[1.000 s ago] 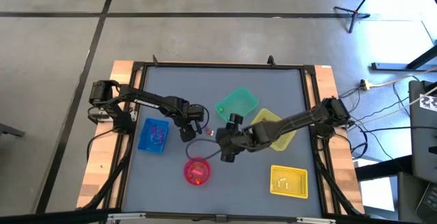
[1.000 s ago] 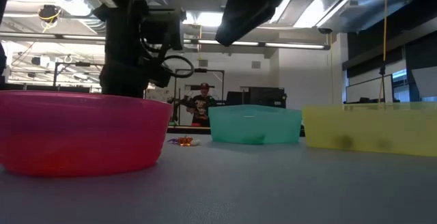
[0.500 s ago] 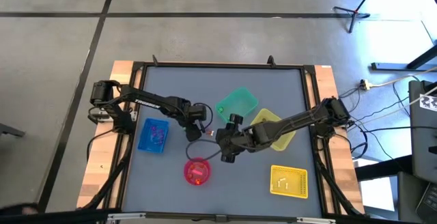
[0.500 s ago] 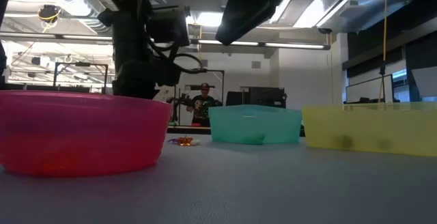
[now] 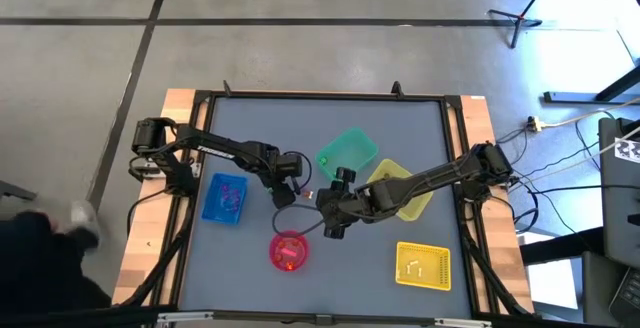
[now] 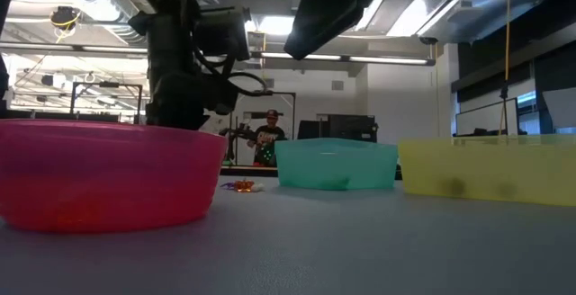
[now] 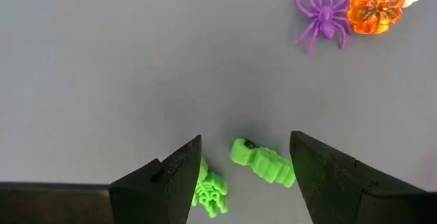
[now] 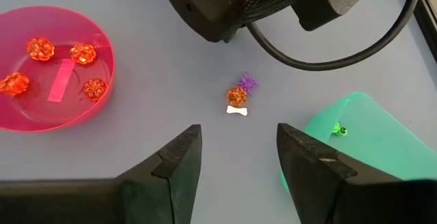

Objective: Sort Halloween decoration
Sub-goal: Put the green skeleton toy into the green bin

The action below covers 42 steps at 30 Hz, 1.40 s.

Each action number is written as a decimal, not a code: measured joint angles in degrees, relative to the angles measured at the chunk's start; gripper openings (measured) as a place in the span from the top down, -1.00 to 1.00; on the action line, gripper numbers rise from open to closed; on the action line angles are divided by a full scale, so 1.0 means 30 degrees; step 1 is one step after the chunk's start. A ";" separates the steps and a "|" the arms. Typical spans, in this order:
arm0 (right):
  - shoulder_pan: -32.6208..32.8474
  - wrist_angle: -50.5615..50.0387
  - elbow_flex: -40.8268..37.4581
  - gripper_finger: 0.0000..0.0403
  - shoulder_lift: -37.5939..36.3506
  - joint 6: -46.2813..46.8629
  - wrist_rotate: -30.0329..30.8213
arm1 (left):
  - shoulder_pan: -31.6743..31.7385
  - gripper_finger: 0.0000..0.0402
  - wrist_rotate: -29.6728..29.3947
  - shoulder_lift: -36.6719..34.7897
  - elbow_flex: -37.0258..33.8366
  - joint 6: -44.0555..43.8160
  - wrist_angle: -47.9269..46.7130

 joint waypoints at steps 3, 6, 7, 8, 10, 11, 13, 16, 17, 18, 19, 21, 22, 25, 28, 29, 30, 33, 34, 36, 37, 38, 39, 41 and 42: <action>0.0000 -0.0001 0.0000 0.06 0.0000 -0.0004 0.0000 | -0.0031 -0.03 0.0276 -0.0002 0.0000 -0.0020 -0.0057; 0.0000 -0.0001 0.0000 0.06 0.0000 0.0000 0.0000 | -0.0230 -0.03 0.0814 -0.0002 0.0000 -0.0399 -0.0089; 0.0000 -0.0001 0.0000 0.06 0.0000 -0.0001 0.0000 | -0.0348 -0.03 0.0812 -0.0002 0.0000 -0.0541 -0.0091; 0.0000 -0.0001 0.0000 0.06 0.0000 0.0000 0.0000 | -0.0489 -0.03 0.0786 -0.0002 0.0000 -0.0696 -0.0091; 0.0000 -0.0001 0.0000 0.06 0.0000 -0.0007 -0.0005 | -0.0798 -0.03 0.0487 -0.0002 0.0000 -0.0957 -0.0091; 0.0000 -0.0001 0.0000 0.06 0.0000 -0.0007 -0.0007 | -0.0965 -0.03 0.0313 -0.0002 0.0000 -0.0982 -0.0091; 0.0000 -0.0001 0.0000 0.06 0.0000 -0.0007 -0.0007 | -0.1263 -0.03 -0.0091 -0.0002 0.0000 -0.0987 -0.0091; 0.0000 -0.0001 0.0000 0.06 0.0000 -0.0007 -0.0007 | -0.1623 -0.03 -0.0863 -0.0002 0.0000 -0.1218 -0.0084; 0.0000 -0.0001 0.0000 0.06 0.0000 -0.0007 -0.0007 | -0.1697 -0.03 -0.1066 -0.0002 0.0007 -0.1449 -0.0087; 0.0000 -0.0001 0.0000 0.06 0.0000 -0.0007 -0.0007 | -0.1757 -0.03 -0.1233 -0.0005 0.0007 -0.1553 -0.0084; 0.0000 -0.0001 0.0000 0.06 0.0000 -0.0002 -0.0007 | -0.1835 -0.03 -0.1387 -0.0009 0.0007 -0.1709 -0.0084; 0.0000 -0.0001 0.0000 0.06 0.0000 -0.0007 -0.0007 | -0.1955 -0.03 -0.1697 -0.0009 0.0007 -0.1990 -0.0084; 0.0000 -0.0001 0.0000 0.06 0.0000 -0.0007 -0.0007 | -0.1995 -0.03 -0.1727 -0.0012 0.0007 -0.2014 -0.0077; 0.0000 -0.0001 0.0000 0.06 0.0000 0.0000 -0.0007 | -0.2098 -0.03 -0.1727 -0.0016 0.0007 -0.2044 -0.0069; 0.0000 -0.0001 -0.0007 0.06 0.0000 -0.0007 -0.0007 | -0.2125 -0.03 -0.1732 -0.0029 -0.0082 -0.2062 0.0260; 0.0000 -0.0001 -0.0007 0.06 0.0000 -0.0004 -0.0007 | -0.2127 -0.03 -0.1734 -0.0035 -0.0236 -0.2201 0.0526; 0.0000 -0.0001 -0.0007 0.06 0.0000 0.0000 -0.0007 | -0.2127 -0.03 -0.1818 -0.0042 -0.0455 -0.2426 0.0741; 0.0000 -0.0004 -0.0007 0.06 0.0000 0.0000 -0.0007 | -0.2127 -0.03 -0.1740 -0.0038 -0.1045 -0.2950 0.1244; 0.0000 -0.0002 -0.0007 0.06 0.0000 0.0000 -0.0014 | -0.2127 -0.03 -0.1727 -0.0038 -0.1128 -0.2984 0.1292; 0.0000 -0.0002 -0.0007 0.06 0.0000 0.0000 -0.0014 | -0.2127 -0.03 -0.1727 -0.0060 -0.1273 -0.3005 0.1268; 0.0000 -0.0008 -0.0007 0.06 0.0000 -0.0006 -0.0009 | -0.2127 -0.03 -0.1727 -0.0060 -0.1280 -0.3032 0.1274; 0.0000 -0.0008 -0.0007 0.06 0.0000 0.0000 -0.0015 | -0.2127 -0.03 -0.1727 -0.0060 -0.1294 -0.3035 0.1264; 0.0000 -0.0008 -0.0007 0.06 0.0000 -0.0002 -0.0015 | -0.2127 -0.03 -0.1727 -0.0060 -0.1297 -0.3030 0.1264; 0.0000 -0.0008 -0.0007 0.06 0.0000 -0.0007 -0.0015 | -0.2127 -0.03 -0.1727 -0.0060 -0.1297 -0.3022 0.1249; 0.0000 -0.0008 -0.0007 0.06 0.0000 -0.0006 -0.0014 | -0.2127 -0.03 -0.1727 -0.0060 -0.1304 -0.3020 0.1240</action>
